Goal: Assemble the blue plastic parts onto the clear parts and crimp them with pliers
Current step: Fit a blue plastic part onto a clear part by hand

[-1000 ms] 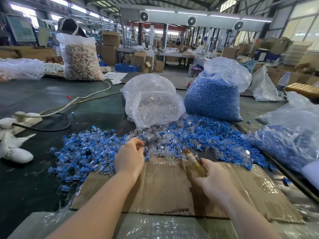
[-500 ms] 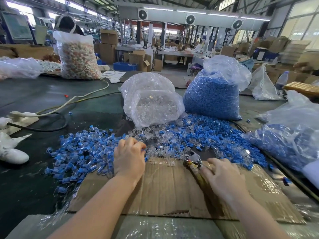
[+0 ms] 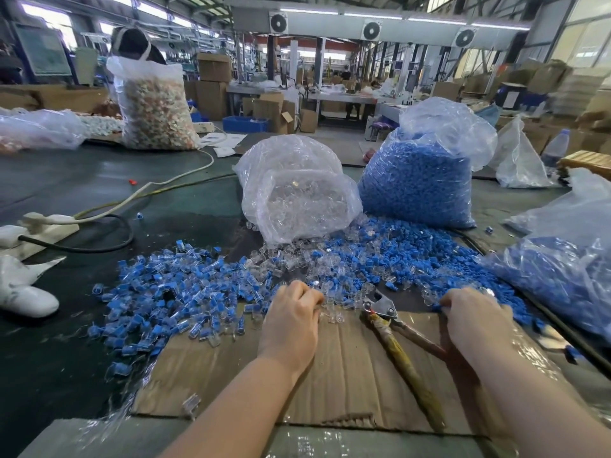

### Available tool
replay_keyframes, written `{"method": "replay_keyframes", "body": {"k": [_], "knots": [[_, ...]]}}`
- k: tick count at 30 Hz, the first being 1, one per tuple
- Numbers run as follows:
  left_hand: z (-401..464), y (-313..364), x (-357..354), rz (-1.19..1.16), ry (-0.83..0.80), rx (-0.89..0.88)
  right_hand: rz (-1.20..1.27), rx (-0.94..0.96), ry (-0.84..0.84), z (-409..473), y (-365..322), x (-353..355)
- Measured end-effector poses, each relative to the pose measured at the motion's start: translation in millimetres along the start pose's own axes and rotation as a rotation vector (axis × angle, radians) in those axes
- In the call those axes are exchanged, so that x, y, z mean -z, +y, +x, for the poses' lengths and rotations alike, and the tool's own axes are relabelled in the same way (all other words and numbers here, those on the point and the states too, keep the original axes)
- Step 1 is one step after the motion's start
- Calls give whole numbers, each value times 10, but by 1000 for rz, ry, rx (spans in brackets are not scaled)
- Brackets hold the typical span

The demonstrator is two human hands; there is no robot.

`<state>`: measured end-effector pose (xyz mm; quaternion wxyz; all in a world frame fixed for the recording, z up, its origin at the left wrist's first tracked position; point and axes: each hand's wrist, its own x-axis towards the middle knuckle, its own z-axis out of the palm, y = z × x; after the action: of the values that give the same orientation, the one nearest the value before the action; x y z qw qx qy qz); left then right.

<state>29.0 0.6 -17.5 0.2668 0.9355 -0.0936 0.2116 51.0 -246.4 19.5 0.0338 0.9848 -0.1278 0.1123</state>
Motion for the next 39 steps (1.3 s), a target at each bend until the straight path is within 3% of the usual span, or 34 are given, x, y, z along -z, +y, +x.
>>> {"method": "replay_keyframes", "body": {"k": [16,21,25,39], "knots": [[14,-2,-22,-22,-88,-75,-114,127,28,88,-114,30],[9,7,-19,-39,-116,-121,233,198,125,-15,-326,140],[0,30,-1,-55,-139,-144,522,230,84,-263,-673,250],[-71,60,41,-139,-150,-183,731,197,167,-759,-1094,0]]}}
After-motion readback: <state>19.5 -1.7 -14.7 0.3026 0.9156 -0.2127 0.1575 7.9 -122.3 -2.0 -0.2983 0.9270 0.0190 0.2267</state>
